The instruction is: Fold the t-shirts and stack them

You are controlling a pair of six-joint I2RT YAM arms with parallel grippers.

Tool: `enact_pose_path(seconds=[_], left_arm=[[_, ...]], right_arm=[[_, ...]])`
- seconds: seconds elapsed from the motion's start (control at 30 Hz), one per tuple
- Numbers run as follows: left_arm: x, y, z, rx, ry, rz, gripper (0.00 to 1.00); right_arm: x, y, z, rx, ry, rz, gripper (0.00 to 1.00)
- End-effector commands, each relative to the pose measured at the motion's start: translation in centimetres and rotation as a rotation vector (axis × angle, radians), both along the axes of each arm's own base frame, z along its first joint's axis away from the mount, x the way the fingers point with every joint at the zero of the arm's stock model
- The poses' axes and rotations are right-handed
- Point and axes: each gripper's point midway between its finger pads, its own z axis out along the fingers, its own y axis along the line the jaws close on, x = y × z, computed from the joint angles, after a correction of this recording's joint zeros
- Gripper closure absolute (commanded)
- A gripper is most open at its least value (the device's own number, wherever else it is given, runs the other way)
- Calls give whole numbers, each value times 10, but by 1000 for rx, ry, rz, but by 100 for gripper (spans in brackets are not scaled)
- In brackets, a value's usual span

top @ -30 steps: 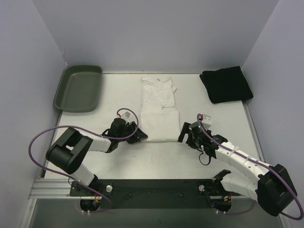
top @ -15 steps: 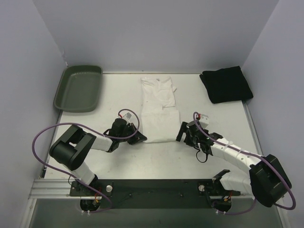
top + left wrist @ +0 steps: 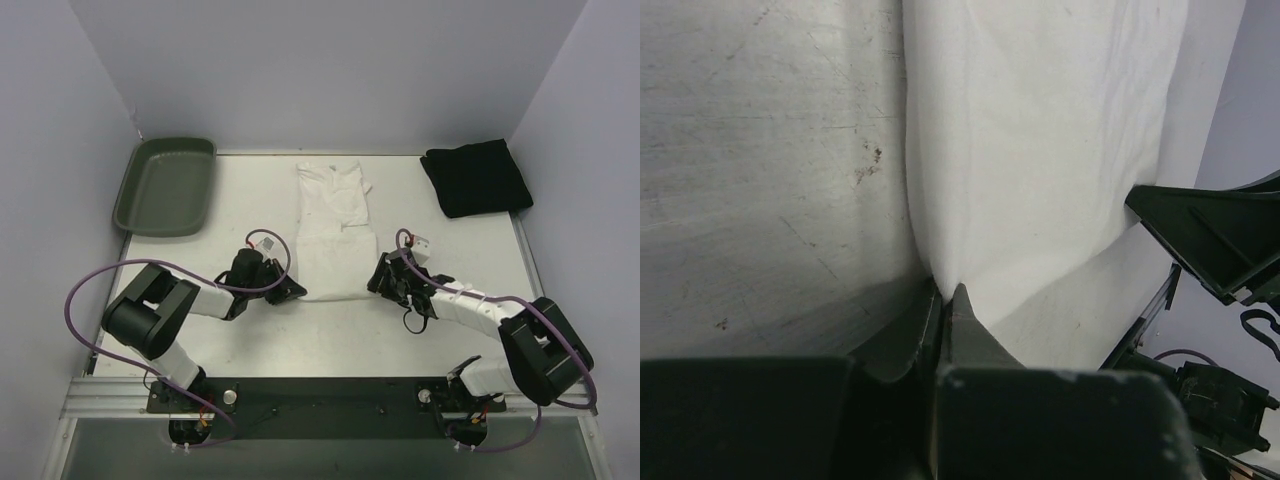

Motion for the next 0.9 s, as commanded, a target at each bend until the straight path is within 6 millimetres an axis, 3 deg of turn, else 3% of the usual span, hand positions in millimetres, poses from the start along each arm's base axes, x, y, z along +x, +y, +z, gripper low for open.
enact_pose_path(seconds=[0.0,0.13,0.2,0.27,0.47,0.73,0.87], left_arm=[[-18,24,-25,99,67,7,100],[-19,28,-25,100,69,12,100],[-18,29,-25,98,67,13,100],[-19,29,-24,95,66,11,100],[-31,31,-19,82,58,15,100],[-82,44,-21,109,84,20,100],[-97,45,10,78,18,15,100]], right_arm=[[-5,2,-14,9,55,-7,54],[-7,3,-16,17,66,-7,78],[-9,3,-17,15,72,-1,84],[-11,4,-16,14,78,-1,100],[-23,4,-12,8,70,9,100],[-65,13,6,-43,15,69,100],[-79,18,19,-73,-42,95,100]])
